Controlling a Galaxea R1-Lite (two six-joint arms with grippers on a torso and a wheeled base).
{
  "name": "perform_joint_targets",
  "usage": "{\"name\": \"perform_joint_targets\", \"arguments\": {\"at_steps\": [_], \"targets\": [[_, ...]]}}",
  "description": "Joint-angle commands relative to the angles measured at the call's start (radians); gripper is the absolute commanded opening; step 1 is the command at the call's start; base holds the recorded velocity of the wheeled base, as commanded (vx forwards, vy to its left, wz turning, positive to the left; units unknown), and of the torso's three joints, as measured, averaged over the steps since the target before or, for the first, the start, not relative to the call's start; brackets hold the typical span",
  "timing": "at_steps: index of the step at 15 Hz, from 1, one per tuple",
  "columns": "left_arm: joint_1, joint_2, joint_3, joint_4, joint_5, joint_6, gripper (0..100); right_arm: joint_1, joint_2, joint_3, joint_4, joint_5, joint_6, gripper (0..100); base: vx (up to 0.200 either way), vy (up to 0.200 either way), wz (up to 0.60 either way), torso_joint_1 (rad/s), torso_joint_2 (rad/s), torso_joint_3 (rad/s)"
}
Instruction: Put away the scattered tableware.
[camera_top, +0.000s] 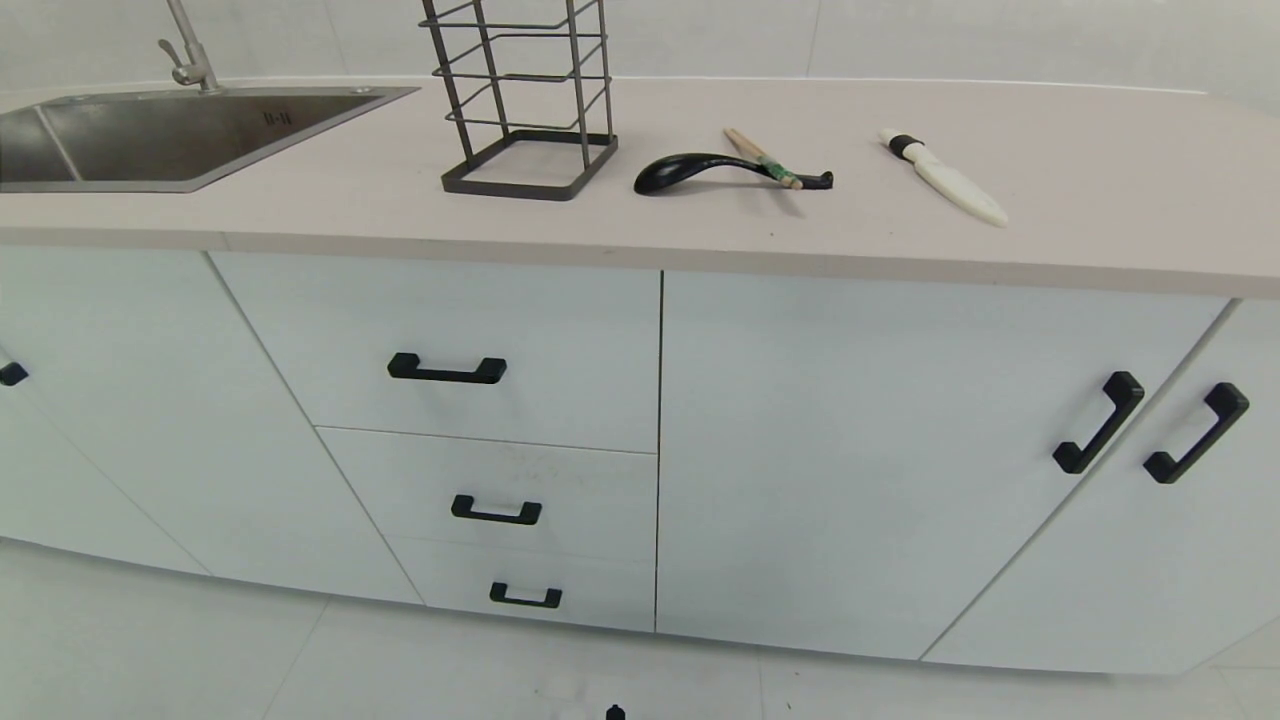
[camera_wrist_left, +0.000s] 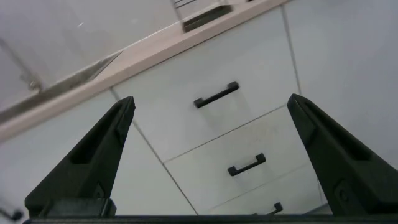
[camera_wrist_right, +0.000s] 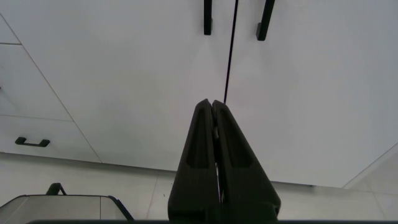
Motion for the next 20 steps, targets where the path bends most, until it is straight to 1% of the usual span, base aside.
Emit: {"name": "perform_joint_targets", "arguments": {"at_steps": [1,3,4,5,6,7,8,9,10,11,12,13,14,15,16,19,20], "targets": [[-0.018,0.271,-0.085,0.009,-0.095,0.204,100,0.000,0.002,0.000,0.000,0.000,0.001,0,0.000,0.000,0.00,0.000,0.00,0.000],[-0.032,0.341,-0.085,0.055,-0.095,0.307,100,0.000,0.002,0.000,0.000,0.000,0.001,0,0.000,0.000,0.00,0.000,0.00,0.000],[-0.049,0.392,-0.085,0.107,-0.094,0.382,100,0.000,0.002,0.000,0.000,0.000,-0.001,0,0.000,0.000,0.00,0.000,0.00,0.000],[-0.050,0.407,-0.083,0.124,-0.094,0.402,100,0.002,0.002,0.000,0.000,0.000,-0.001,0,0.000,0.000,0.00,0.000,0.00,0.000],[-0.050,0.435,-0.083,0.156,-0.092,0.437,100,0.000,0.002,0.000,0.000,0.000,-0.001,0,0.000,0.000,0.00,0.000,0.00,0.000],[-0.050,0.524,-0.083,0.200,-0.086,0.505,100,0.000,0.002,0.000,0.000,0.000,-0.001,0,0.000,0.000,0.00,0.000,0.00,0.000],[-0.052,0.582,-0.085,0.200,-0.080,0.528,100,0.002,0.002,0.000,0.000,0.000,-0.001,0,0.000,0.000,0.00,0.000,0.00,0.000],[-0.066,0.657,-0.090,0.200,-0.072,0.562,100,0.000,0.002,0.000,0.000,0.000,0.001,0,0.000,0.000,0.00,0.000,0.00,0.000],[-0.102,0.723,-0.099,0.202,-0.037,0.600,100,0.000,0.002,0.000,0.000,0.000,0.001,0,0.000,0.000,0.00,0.000,0.00,0.000],[-0.177,0.784,-0.117,0.205,0.018,0.638,100,0.000,0.002,0.000,0.000,0.000,-0.001,0,0.000,0.000,0.00,0.000,0.00,0.000],[-0.283,0.843,-0.145,0.206,0.089,0.663,100,0.000,0.002,0.000,0.000,0.000,-0.001,0,0.000,0.000,0.00,0.000,0.00,0.000],[-0.374,0.881,-0.165,0.206,0.163,0.663,100,0.000,0.002,0.000,0.000,0.000,-0.001,0,0.000,0.000,0.00,0.000,0.00,0.000],[-0.415,0.898,-0.174,0.205,0.199,0.660,100,0.000,0.002,0.000,0.000,0.000,0.001,0,0.000,0.000,0.00,0.000,0.00,0.000],[-0.437,0.912,-0.178,0.205,0.221,0.660,100,0.000,0.002,0.000,0.000,0.000,-0.001,0,0.000,0.000,0.00,0.000,0.00,0.000],[-0.435,0.915,-0.175,0.206,0.224,0.660,100,0.000,0.002,0.000,0.000,0.000,-0.001,0,0.000,0.000,0.00,0.000,0.00,0.000],[-0.412,0.923,-0.163,0.203,0.227,0.664,100,0.000,0.002,0.000,0.000,0.000,-0.001,0,0.000,0.000,0.00,0.000,0.00,0.000],[-0.391,0.929,-0.162,0.205,0.236,0.678,100,0.000,0.002,0.000,0.000,0.000,-0.001,0,0.000,0.000,0.00,0.000,0.00,0.000]]}}
